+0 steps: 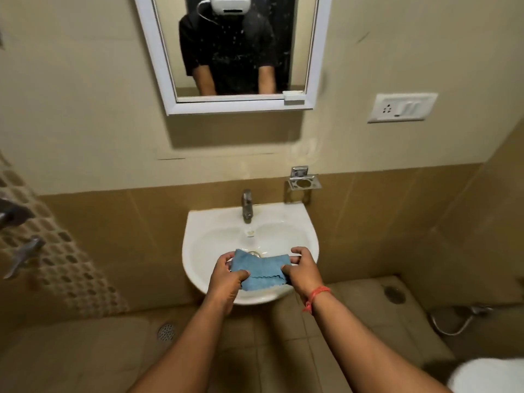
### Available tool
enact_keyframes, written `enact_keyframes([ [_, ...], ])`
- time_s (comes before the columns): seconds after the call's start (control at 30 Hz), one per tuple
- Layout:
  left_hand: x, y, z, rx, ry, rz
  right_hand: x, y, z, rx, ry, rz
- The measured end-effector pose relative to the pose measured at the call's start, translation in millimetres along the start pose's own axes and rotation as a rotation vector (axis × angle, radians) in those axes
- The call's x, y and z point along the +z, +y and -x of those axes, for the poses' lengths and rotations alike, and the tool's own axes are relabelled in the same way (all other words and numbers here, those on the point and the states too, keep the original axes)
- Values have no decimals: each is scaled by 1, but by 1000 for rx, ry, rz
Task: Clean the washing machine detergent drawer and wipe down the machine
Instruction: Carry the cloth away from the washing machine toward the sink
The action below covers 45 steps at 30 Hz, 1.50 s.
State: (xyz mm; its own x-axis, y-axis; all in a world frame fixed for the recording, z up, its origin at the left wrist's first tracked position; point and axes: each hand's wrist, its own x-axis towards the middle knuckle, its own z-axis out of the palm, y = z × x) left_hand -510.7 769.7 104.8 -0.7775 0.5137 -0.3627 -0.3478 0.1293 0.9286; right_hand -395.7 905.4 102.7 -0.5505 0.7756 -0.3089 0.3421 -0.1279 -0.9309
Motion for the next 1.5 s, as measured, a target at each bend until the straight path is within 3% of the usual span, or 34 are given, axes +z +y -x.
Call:
enact_keyframes([
  [0.33,85,32,-78,45,-78,-46,-50,-31,-101,-34,53,-135],
  [0.73,213,70,-175,184,31,-126,-132,-74,-244,-104,1,-78],
  [1.0,236,92,-221,312,130,-307,-128,-88,-312,-248,-24,70],
  [1.23,244,106,-268,368,70,-484,-119,-107,-349,-331,44,150],
  [1.37,244,96,-284,330,39,-626,-115,-90,-359,-260,3,204],
  [1.5,238,83,-288,319,110,-745,-112,-74,-364,-243,5,196],
])
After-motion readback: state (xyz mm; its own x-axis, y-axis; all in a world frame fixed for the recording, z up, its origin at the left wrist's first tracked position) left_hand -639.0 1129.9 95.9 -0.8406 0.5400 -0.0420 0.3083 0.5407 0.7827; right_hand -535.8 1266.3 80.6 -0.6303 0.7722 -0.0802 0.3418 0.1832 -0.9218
